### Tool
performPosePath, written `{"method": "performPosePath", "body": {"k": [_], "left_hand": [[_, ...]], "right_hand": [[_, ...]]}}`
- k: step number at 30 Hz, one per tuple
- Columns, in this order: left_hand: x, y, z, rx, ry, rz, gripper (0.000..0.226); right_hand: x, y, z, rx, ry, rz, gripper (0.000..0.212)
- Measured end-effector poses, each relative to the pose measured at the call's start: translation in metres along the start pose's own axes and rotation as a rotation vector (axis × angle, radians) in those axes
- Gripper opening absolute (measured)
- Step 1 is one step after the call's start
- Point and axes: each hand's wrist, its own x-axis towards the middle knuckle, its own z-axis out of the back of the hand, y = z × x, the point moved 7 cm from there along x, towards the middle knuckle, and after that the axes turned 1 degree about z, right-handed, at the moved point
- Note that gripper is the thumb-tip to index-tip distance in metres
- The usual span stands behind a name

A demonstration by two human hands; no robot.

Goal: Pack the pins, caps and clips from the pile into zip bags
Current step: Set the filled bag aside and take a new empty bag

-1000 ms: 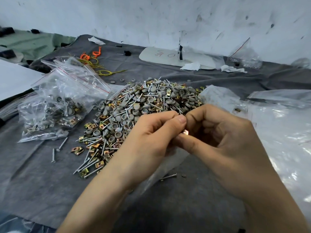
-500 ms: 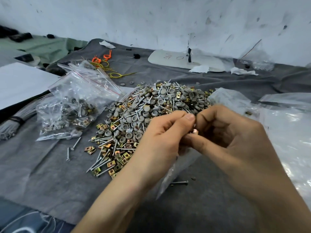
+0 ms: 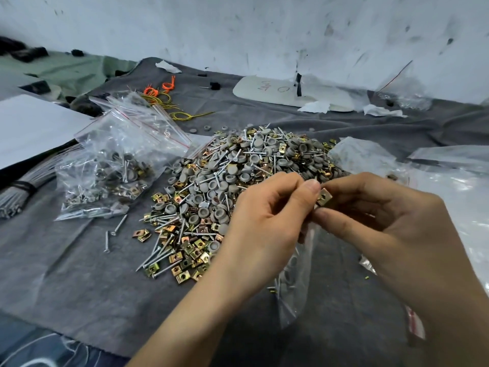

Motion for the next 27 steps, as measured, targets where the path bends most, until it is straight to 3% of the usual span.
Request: {"method": "performPosePath", "body": {"k": [3, 7, 27], "left_hand": [[-0.001, -0.005, 0.002, 0.177, -0.024, -0.057, 0.037], [-0.001, -0.008, 0.003, 0.260, -0.038, -0.073, 0.034], [0.000, -0.012, 0.002, 0.431, 0.015, -0.099, 0.032]], "right_hand": [[-0.001, 0.001, 0.001, -0.099, -0.012, 0.034, 0.020], [0.000, 0.007, -0.003, -0.241, -0.013, 0.096, 0.027], [0.000, 0.011, -0.011, -0.407, 0.095, 0.141, 0.021]]}}
